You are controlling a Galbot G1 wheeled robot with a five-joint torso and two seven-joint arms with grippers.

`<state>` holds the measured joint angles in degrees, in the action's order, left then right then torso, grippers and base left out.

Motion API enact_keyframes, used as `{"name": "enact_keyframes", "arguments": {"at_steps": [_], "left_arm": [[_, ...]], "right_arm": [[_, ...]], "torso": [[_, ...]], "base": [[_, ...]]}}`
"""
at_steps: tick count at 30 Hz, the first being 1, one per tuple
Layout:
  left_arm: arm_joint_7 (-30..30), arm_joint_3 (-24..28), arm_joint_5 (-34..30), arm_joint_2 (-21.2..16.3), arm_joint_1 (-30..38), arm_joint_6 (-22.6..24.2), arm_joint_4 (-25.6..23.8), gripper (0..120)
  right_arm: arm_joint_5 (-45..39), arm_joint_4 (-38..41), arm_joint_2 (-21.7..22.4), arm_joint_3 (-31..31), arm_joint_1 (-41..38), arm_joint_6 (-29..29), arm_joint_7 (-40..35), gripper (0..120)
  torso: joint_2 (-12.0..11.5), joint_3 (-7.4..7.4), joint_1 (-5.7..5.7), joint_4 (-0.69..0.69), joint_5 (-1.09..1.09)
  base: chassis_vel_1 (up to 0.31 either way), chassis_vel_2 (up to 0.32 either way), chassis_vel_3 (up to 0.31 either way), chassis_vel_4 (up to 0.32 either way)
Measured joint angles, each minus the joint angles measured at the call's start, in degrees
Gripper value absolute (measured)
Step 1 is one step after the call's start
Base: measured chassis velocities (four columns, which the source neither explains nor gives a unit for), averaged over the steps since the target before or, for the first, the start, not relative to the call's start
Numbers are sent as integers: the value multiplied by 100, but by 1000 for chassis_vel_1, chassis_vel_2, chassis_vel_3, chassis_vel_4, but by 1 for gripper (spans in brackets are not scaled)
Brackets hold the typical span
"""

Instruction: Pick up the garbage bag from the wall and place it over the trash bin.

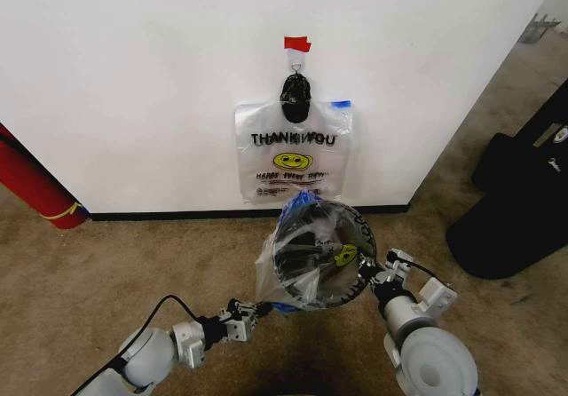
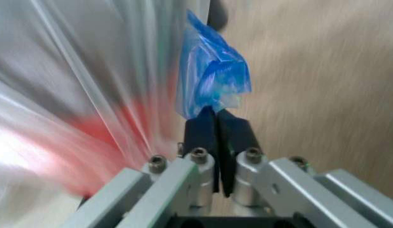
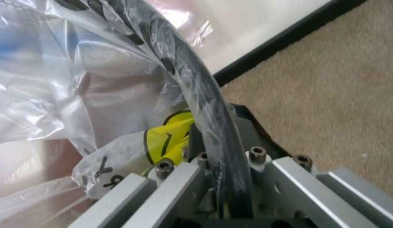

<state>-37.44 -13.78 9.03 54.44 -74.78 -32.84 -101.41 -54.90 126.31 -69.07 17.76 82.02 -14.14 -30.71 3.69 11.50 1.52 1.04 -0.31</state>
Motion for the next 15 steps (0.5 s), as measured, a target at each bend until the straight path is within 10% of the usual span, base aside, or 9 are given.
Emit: {"name": "enact_keyframes", "arguments": {"at_steps": [9, 15], "left_arm": [[-2852, -699, -2177, 14, 142, 65, -211, 40], [-3441, -889, -3024, -10, 288, 422, -195, 61]], "right_arm": [[305, -615, 28, 98, -163, 537, 617, 0], [316, -648, 28, 117, -162, 564, 715, 0]], "torso": [[0, 0, 0, 0, 0], [0, 0, 0, 0, 0]], "base": [[0, 0, 0, 0], [0, 0, 0, 0]]}}
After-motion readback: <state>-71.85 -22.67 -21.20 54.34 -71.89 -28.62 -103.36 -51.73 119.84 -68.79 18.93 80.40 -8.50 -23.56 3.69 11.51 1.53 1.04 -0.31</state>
